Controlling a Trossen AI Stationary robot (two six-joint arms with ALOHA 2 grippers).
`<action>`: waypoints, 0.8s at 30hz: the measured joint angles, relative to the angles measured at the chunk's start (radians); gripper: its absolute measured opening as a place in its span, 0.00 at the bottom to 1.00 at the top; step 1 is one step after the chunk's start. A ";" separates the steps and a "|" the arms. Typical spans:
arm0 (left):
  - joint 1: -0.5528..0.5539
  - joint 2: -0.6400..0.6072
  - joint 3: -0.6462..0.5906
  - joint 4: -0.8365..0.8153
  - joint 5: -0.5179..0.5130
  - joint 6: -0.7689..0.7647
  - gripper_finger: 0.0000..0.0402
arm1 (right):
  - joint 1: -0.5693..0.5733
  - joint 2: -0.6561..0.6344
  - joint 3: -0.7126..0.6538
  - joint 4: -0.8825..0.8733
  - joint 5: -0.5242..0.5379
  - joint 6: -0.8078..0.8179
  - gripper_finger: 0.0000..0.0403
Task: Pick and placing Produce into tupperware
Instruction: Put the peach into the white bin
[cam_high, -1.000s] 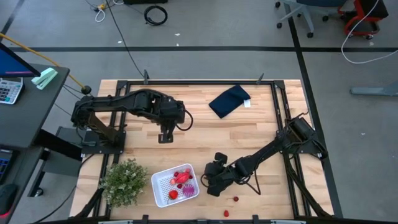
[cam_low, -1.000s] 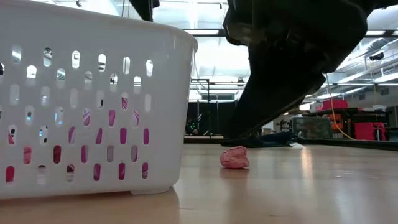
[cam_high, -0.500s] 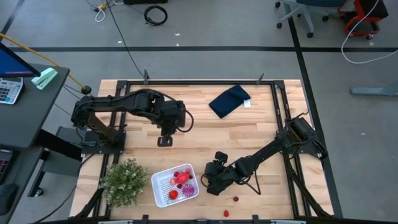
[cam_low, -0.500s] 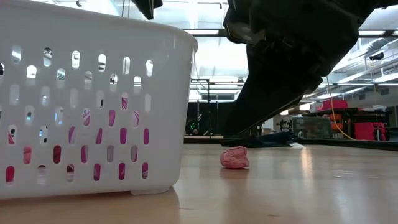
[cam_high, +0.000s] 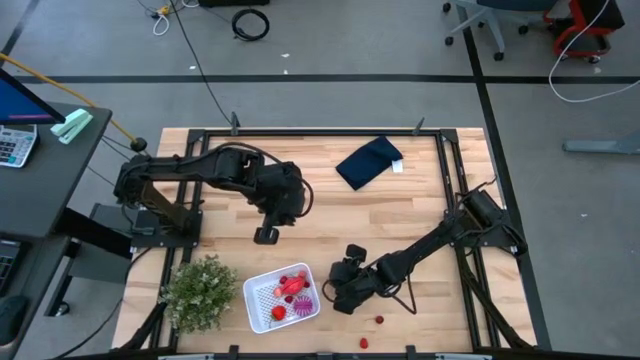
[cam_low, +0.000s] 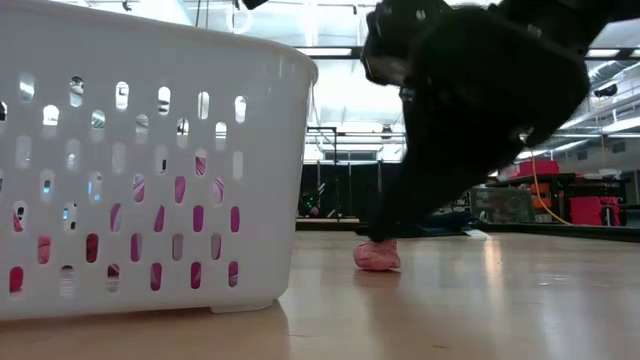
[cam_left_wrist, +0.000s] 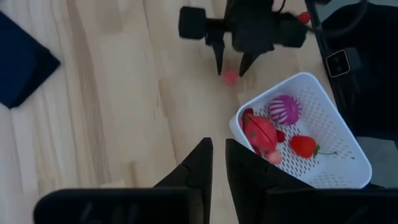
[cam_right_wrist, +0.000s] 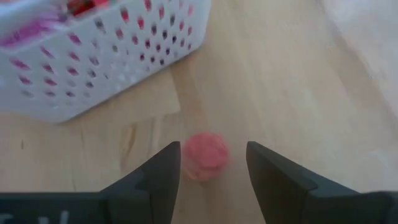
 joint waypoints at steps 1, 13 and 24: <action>-0.004 0.000 0.000 0.005 0.000 0.000 0.12 | 0.000 0.003 0.000 -0.007 -0.002 -0.003 0.48; -0.015 0.000 0.000 0.009 0.000 0.000 0.13 | -0.028 0.002 0.000 -0.021 0.009 -0.007 0.48; -0.015 0.000 0.000 0.010 0.000 -0.002 0.12 | -0.039 0.002 -0.074 0.063 0.009 0.021 0.48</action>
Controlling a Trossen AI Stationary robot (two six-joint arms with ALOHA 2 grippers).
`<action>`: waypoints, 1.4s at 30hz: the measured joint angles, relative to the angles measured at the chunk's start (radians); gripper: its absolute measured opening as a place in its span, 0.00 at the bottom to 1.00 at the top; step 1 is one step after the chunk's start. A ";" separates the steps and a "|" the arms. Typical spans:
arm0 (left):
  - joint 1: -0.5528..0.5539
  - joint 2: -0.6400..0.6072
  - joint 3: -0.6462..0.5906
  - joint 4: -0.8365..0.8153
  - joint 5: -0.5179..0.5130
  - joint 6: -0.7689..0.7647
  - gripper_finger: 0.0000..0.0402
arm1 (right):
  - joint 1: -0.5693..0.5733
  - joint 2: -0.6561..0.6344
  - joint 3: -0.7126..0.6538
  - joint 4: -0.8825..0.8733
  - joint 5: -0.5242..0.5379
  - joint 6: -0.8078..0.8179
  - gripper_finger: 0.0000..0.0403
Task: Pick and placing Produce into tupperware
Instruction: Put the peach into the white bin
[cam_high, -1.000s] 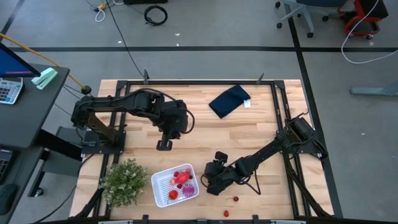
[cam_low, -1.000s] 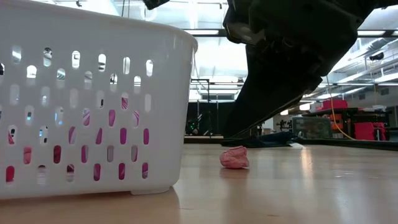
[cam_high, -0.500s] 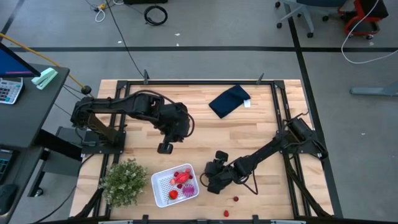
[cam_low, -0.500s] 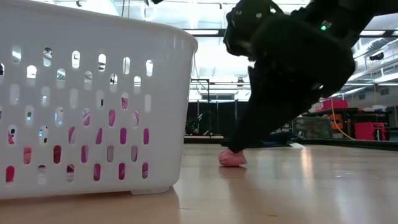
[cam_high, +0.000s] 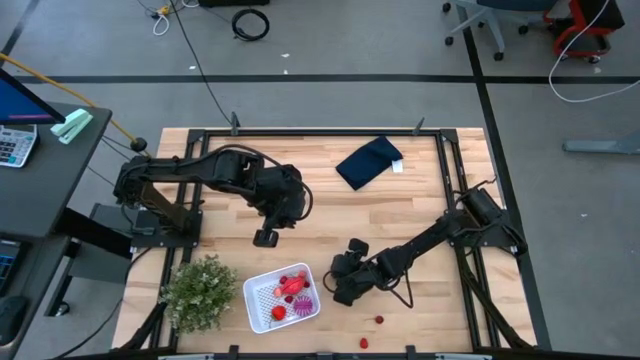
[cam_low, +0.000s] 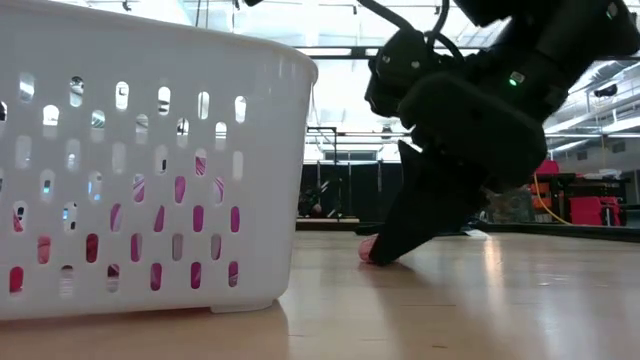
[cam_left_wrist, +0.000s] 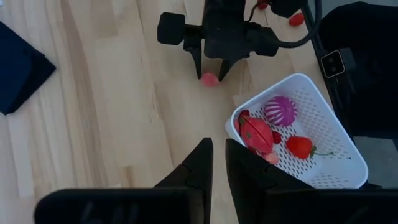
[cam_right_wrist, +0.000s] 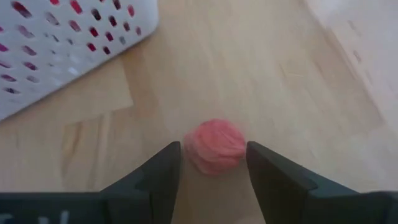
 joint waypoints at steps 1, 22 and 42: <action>0.000 0.000 0.000 0.000 0.000 0.000 0.12 | 0.000 0.000 -0.009 0.015 0.001 0.005 0.48; 0.000 0.000 0.000 0.000 0.000 0.018 0.13 | 0.000 -0.029 0.037 0.029 0.044 -0.021 0.23; 0.000 0.000 0.000 0.002 0.000 0.019 0.13 | -0.002 -0.049 0.226 0.076 -0.060 -0.252 0.28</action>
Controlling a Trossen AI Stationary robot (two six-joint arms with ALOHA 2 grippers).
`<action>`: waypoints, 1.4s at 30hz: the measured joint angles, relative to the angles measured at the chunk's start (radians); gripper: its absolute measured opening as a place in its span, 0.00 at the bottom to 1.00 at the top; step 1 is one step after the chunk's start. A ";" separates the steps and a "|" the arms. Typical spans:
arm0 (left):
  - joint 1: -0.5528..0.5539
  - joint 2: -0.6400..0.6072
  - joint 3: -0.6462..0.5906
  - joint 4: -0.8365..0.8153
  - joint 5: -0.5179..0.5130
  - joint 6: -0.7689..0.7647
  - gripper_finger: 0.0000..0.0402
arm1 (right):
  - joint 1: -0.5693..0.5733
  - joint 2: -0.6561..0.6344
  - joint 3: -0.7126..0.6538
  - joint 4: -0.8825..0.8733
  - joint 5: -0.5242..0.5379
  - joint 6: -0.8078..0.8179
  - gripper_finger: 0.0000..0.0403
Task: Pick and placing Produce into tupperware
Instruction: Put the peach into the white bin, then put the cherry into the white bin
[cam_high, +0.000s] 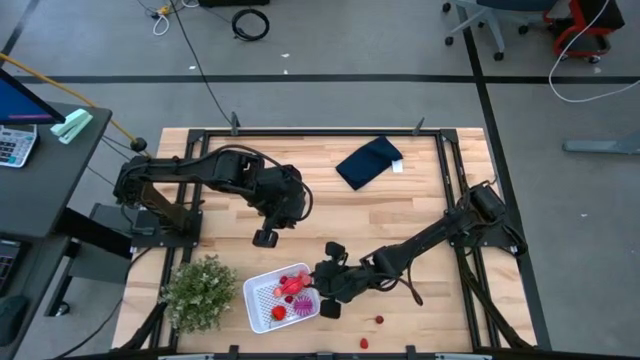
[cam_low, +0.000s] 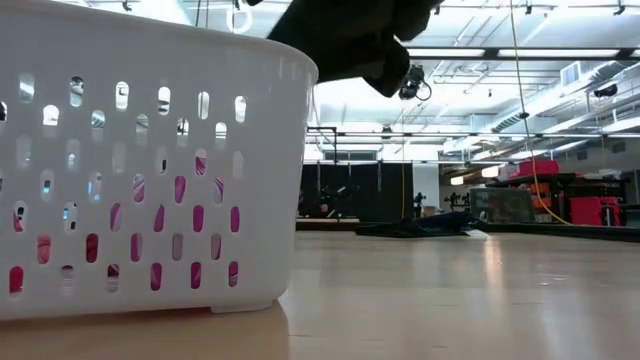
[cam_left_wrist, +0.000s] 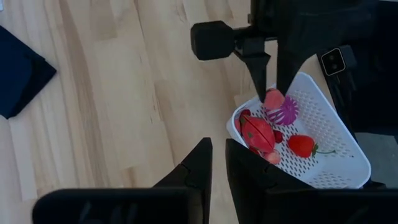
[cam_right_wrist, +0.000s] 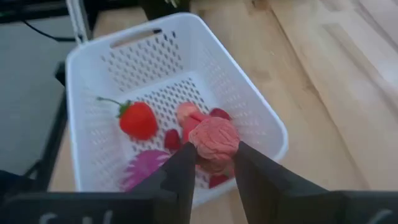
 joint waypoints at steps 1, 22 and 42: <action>0.000 0.000 0.000 0.000 0.000 0.000 0.13 | 0.000 0.000 0.000 -0.005 0.007 -0.003 0.29; 0.000 0.000 0.000 0.003 0.000 0.005 0.13 | -0.011 -0.016 0.000 -0.088 -0.048 0.103 0.45; 0.000 0.000 0.000 0.021 0.000 -0.002 0.12 | 0.377 -0.064 0.000 -0.536 -0.129 0.606 0.43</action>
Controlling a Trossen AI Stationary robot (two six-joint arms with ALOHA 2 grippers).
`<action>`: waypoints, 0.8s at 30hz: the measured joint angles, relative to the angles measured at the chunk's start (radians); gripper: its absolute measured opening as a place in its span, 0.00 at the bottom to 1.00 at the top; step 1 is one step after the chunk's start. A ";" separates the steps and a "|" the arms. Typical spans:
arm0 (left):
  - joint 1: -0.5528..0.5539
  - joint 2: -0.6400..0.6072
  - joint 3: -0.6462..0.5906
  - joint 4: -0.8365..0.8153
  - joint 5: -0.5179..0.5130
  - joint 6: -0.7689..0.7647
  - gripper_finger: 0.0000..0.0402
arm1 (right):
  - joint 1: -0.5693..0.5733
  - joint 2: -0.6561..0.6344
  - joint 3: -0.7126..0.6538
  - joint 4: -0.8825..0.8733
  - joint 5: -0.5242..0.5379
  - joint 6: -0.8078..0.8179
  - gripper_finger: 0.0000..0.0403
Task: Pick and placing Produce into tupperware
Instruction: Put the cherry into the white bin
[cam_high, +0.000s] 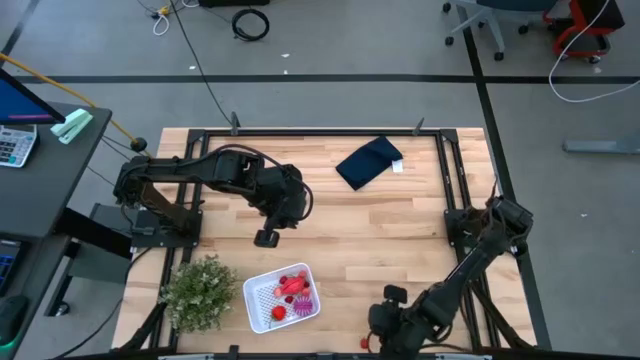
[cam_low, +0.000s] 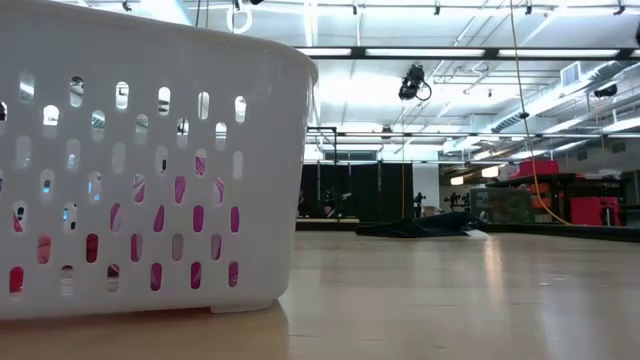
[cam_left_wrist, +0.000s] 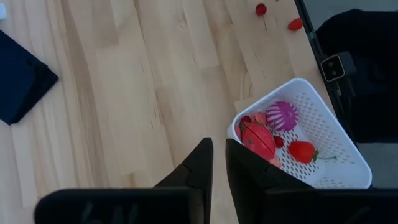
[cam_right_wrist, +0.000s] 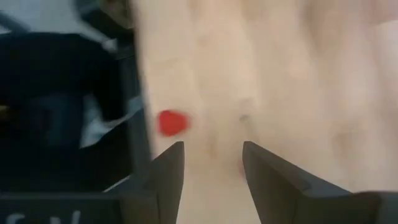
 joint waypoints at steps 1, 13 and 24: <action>0.000 0.000 0.000 0.007 0.000 -0.001 0.12 | 0.003 0.000 0.000 -0.022 0.029 0.000 0.43; 0.000 0.001 0.000 0.014 0.000 -0.069 0.12 | -0.010 0.074 0.000 -0.061 -0.029 0.017 0.43; 0.000 0.001 0.000 0.014 0.000 -0.070 0.12 | -0.007 0.074 -0.037 -0.056 -0.034 0.106 0.43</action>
